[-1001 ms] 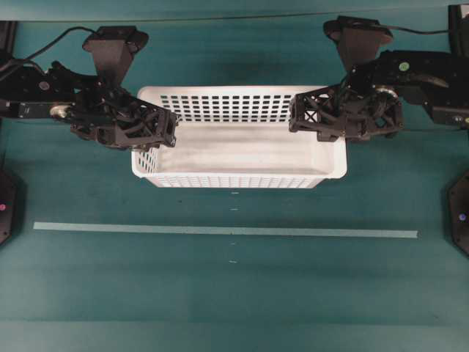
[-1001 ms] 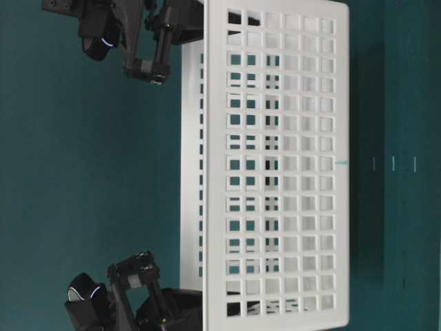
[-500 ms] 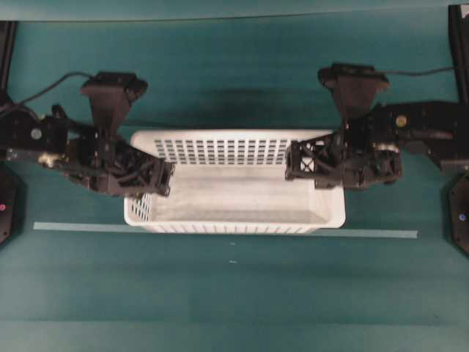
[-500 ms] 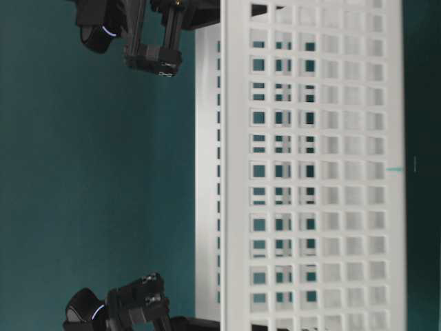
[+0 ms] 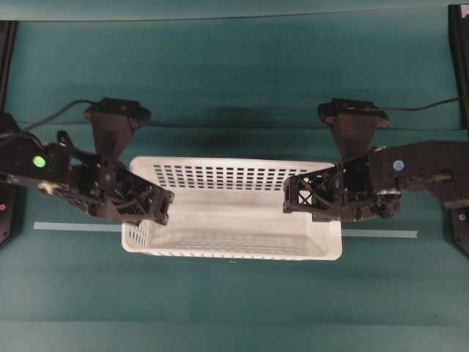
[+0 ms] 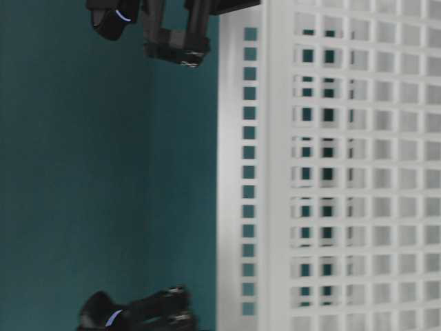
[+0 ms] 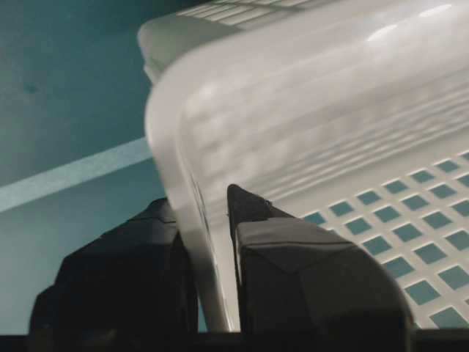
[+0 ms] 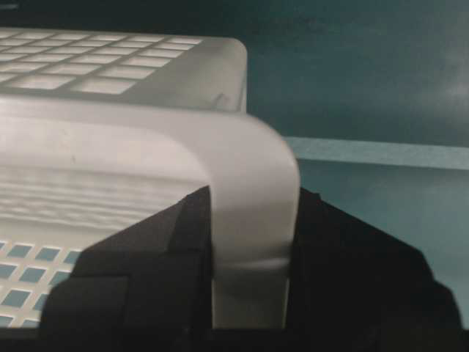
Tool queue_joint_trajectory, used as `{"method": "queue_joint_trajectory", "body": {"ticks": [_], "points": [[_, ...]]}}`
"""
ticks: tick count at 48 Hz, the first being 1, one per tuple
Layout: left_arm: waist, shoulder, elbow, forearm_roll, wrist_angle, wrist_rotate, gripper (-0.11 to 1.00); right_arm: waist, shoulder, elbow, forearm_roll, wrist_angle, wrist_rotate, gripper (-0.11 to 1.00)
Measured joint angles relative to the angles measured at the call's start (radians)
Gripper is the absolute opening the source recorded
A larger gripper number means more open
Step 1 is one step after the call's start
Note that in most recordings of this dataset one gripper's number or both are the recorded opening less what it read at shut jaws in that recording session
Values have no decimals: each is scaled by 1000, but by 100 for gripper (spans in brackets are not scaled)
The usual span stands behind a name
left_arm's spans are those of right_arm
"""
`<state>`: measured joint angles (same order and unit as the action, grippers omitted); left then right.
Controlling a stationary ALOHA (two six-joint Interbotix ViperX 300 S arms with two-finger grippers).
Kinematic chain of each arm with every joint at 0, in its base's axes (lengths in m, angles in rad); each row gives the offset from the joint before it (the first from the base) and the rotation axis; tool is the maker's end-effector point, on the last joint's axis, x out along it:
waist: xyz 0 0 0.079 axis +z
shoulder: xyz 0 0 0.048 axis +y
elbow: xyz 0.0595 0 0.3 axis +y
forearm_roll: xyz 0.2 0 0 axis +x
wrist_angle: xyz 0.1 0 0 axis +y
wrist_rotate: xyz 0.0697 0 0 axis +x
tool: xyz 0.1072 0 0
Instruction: Lift the white basket with both hands.
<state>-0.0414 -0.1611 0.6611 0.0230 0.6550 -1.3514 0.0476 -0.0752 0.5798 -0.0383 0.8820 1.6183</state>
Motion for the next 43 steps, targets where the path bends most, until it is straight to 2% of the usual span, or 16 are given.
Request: {"method": "queue_joint_trajectory", "body": {"ticks": [15, 43], "points": [[-17, 55, 3, 0, -41, -11, 5, 8, 15, 11, -31, -9, 0, 17], [-17, 44, 12, -2, -43, -11, 5, 26, 43, 11, -37, -34, 28, 17]]}}
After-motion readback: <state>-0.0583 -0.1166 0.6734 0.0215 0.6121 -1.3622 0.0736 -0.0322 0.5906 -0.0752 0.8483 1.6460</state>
